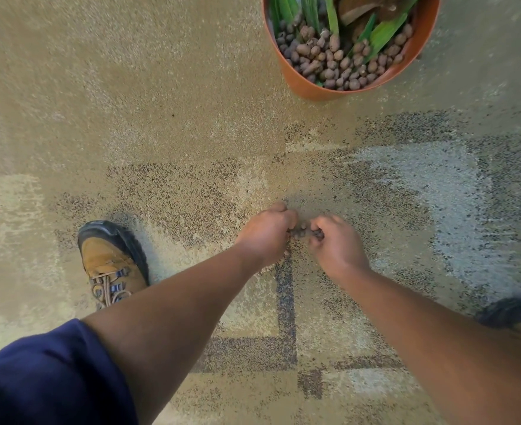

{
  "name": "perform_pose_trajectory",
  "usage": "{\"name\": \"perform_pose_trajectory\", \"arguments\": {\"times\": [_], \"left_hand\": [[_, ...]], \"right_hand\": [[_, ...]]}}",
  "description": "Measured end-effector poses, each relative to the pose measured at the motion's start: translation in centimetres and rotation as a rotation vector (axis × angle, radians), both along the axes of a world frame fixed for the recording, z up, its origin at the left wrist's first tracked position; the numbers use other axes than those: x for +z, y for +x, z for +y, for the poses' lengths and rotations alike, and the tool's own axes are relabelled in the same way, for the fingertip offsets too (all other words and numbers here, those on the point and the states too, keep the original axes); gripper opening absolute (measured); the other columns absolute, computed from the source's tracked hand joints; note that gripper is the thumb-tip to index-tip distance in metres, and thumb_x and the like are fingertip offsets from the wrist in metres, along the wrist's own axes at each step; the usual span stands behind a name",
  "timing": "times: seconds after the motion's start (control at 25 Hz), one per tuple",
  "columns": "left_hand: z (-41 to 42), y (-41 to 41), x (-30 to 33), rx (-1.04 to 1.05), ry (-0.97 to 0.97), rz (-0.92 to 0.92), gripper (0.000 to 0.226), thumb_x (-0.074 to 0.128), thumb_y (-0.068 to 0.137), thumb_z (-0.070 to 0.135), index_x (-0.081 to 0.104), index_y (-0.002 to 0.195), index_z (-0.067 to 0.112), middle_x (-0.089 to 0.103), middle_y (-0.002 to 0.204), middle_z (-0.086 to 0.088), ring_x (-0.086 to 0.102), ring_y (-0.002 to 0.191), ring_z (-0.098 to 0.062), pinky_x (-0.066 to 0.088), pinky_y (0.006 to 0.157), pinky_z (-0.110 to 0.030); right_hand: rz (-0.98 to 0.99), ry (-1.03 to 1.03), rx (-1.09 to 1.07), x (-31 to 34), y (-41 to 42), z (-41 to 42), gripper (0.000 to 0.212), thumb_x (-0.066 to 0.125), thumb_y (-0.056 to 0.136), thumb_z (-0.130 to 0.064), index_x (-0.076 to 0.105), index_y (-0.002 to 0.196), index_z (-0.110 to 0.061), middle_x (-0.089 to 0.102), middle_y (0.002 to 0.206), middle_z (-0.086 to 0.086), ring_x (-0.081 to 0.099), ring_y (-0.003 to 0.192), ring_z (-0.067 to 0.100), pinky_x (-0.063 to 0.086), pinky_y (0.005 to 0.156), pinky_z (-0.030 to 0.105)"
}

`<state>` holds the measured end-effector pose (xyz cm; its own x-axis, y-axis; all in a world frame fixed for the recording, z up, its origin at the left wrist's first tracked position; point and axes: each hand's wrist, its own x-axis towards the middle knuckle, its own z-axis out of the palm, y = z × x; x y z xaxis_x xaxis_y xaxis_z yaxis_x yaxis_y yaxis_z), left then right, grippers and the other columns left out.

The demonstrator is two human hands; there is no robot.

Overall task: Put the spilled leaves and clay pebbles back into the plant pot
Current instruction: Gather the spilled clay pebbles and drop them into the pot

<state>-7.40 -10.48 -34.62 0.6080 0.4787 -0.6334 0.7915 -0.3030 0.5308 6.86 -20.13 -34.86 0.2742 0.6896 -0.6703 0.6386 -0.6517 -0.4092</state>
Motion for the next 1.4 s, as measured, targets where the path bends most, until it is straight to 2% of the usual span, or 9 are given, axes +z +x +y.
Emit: {"name": "perform_pose_trajectory", "arguments": {"times": [0.24, 0.44, 0.6, 0.68, 0.8, 0.92, 1.12, 1.28, 1.4], "left_hand": [[-0.5, 0.1, -0.3, -0.048, 0.045, 0.021, 0.025, 0.057, 0.098, 0.005, 0.07, 0.11, 0.024, 0.058, 0.103, 0.006, 0.064, 0.085, -0.011, 0.057, 0.063, -0.02], [-0.3, 1.2, -0.2, 0.126, -0.012, 0.072, 0.025, 0.06, 0.091, 0.002, 0.068, 0.087, 0.025, 0.058, 0.096, 0.006, 0.064, 0.082, -0.008, 0.053, 0.055, -0.015], [1.7, 1.7, 2.1, 0.26, -0.085, 0.048, 0.021, 0.062, 0.09, 0.003, 0.068, 0.084, 0.021, 0.062, 0.096, 0.003, 0.067, 0.087, -0.009, 0.058, 0.066, -0.018], [3.9, 2.8, 4.7, 0.432, -0.11, -0.053, 0.016, 0.066, 0.09, 0.006, 0.07, 0.088, 0.022, 0.066, 0.094, 0.003, 0.07, 0.083, -0.012, 0.06, 0.068, -0.02], [9.3, 5.6, 9.5, 0.624, 0.077, -0.46, 0.007, 0.074, 0.084, 0.014, 0.072, 0.085, 0.021, 0.071, 0.089, 0.003, 0.072, 0.074, -0.012, 0.062, 0.063, -0.026], [14.5, 8.6, 11.6, 0.581, 0.31, -0.672, 0.008, 0.072, 0.079, 0.015, 0.074, 0.088, 0.016, 0.071, 0.089, -0.002, 0.068, 0.072, -0.012, 0.061, 0.063, -0.035], [16.8, 9.8, 9.1, 0.18, 0.433, -0.409, 0.024, 0.064, 0.085, 0.012, 0.077, 0.106, 0.01, 0.068, 0.111, -0.01, 0.066, 0.099, -0.026, 0.057, 0.08, -0.042], [16.3, 8.9, 8.0, 0.244, 0.42, -0.5, 0.023, 0.068, 0.088, 0.011, 0.076, 0.109, 0.008, 0.067, 0.125, -0.01, 0.068, 0.108, -0.025, 0.058, 0.088, -0.041], [15.3, 8.9, 7.6, 0.29, 0.502, -0.547, 0.016, 0.069, 0.089, 0.007, 0.075, 0.102, 0.002, 0.065, 0.122, -0.014, 0.065, 0.108, -0.027, 0.057, 0.087, -0.039]], "right_hand": [[0.094, 0.044, -0.379, 1.5, 0.6, 1.4, 0.024, 0.076, 0.088, -0.009, 0.061, 0.078, -0.025, 0.065, 0.076, -0.005, 0.066, 0.066, 0.01, 0.06, 0.056, 0.024], [0.175, 0.245, -0.56, 4.5, 1.6, 4.6, 0.026, 0.074, 0.087, -0.005, 0.062, 0.082, -0.027, 0.067, 0.08, -0.004, 0.063, 0.065, -0.002, 0.056, 0.06, 0.015], [0.228, 0.504, -0.645, 8.7, 3.3, 8.5, 0.026, 0.075, 0.085, -0.007, 0.063, 0.085, -0.03, 0.07, 0.081, -0.004, 0.065, 0.067, 0.0, 0.057, 0.062, 0.019], [0.223, 0.651, -0.655, 10.7, 4.7, 10.8, 0.024, 0.076, 0.085, -0.008, 0.064, 0.086, -0.03, 0.07, 0.081, -0.006, 0.066, 0.069, 0.003, 0.058, 0.063, 0.021], [0.187, 0.795, -0.628, 12.0, 7.0, 14.1, 0.02, 0.075, 0.085, -0.013, 0.063, 0.089, -0.028, 0.069, 0.084, -0.006, 0.066, 0.072, 0.008, 0.059, 0.066, 0.027], [0.153, 0.794, -0.577, 11.5, 7.9, 16.7, 0.017, 0.076, 0.083, -0.012, 0.065, 0.092, -0.021, 0.07, 0.085, -0.004, 0.066, 0.073, 0.005, 0.058, 0.068, 0.024], [0.086, 0.661, -0.468, 9.8, 7.7, 18.0, 0.023, 0.077, 0.084, -0.011, 0.063, 0.087, -0.029, 0.064, 0.073, -0.017, 0.06, 0.061, -0.009, 0.054, 0.062, 0.014], [0.07, 0.611, -0.477, 9.3, 7.7, 17.7, 0.025, 0.078, 0.087, -0.015, 0.071, 0.109, -0.023, 0.069, 0.09, -0.017, 0.068, 0.071, -0.005, 0.058, 0.067, 0.014], [0.023, 0.683, -0.441, 9.1, 6.9, 16.6, 0.024, 0.076, 0.088, -0.008, 0.07, 0.111, -0.013, 0.063, 0.115, 0.0, 0.071, 0.081, 0.005, 0.058, 0.072, 0.015]]}}
